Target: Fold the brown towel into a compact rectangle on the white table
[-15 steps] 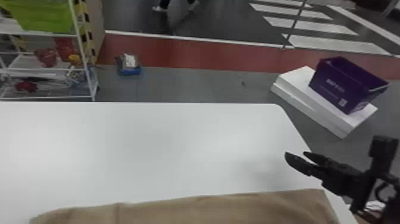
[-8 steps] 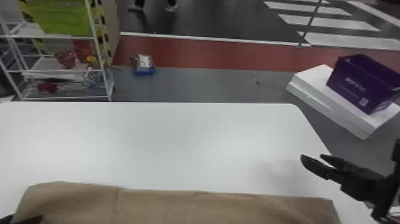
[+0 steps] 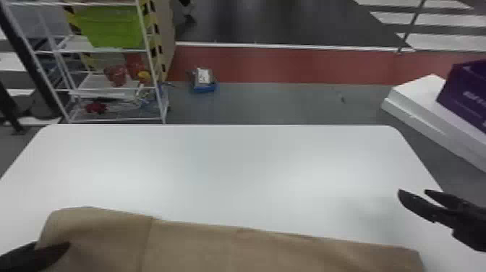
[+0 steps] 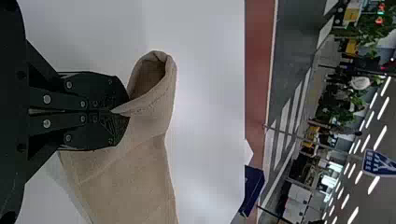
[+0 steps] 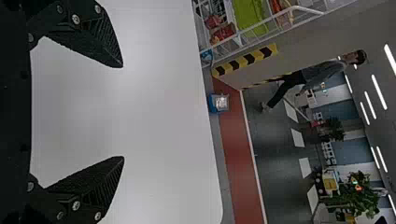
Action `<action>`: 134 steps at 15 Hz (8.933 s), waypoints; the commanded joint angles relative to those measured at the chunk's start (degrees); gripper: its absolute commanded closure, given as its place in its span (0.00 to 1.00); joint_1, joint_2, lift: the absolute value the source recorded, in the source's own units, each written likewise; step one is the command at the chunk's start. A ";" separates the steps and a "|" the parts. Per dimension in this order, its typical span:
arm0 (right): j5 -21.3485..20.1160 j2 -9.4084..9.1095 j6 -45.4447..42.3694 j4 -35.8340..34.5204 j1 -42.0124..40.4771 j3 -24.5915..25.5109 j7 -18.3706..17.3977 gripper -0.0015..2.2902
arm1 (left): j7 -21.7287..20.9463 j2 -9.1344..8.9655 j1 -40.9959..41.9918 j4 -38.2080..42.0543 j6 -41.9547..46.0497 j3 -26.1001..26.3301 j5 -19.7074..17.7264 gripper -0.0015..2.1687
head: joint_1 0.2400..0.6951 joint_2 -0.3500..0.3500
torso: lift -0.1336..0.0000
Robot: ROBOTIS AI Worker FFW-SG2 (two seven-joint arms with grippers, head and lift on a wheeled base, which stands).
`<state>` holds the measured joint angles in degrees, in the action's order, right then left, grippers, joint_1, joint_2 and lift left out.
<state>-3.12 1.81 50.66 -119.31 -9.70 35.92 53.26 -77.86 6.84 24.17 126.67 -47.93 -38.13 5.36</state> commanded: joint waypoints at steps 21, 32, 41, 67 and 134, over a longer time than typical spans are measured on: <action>0.05 0.04 -1.30 1.36 -0.14 -0.15 0.09 0.09 | 19.68 -5.69 -7.47 15.71 -39.57 43.23 5.27 0.63 | 1.00 0.00 | 0.07; -0.04 0.21 -1.30 1.27 -0.40 0.20 0.09 0.09 | 25.75 -6.22 -9.14 9.65 -37.29 47.36 2.64 0.46 | 1.00 0.00 | 0.07; 0.05 -0.14 -1.13 0.74 -0.76 -0.59 0.44 0.09 | 26.27 -6.22 -9.14 9.65 -33.60 45.51 0.00 0.02 | 1.00 0.00 | 0.07; -0.04 -1.86 37.72 -16.39 -8.49 -22.56 5.98 0.09 | 23.81 -6.13 -5.54 -7.84 4.37 7.72 -20.65 0.02 | 1.00 0.77 | 0.07; -18.06 8.56 39.42 -9.36 1.18 -46.82 8.79 0.36 | 23.02 -6.13 -5.54 -9.87 4.37 5.08 -20.92 0.03 | 1.00 0.93 | 0.07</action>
<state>-21.62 10.51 89.61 -128.77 -8.82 -10.90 62.05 -54.84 0.71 18.62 116.81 -43.56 -33.05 -15.58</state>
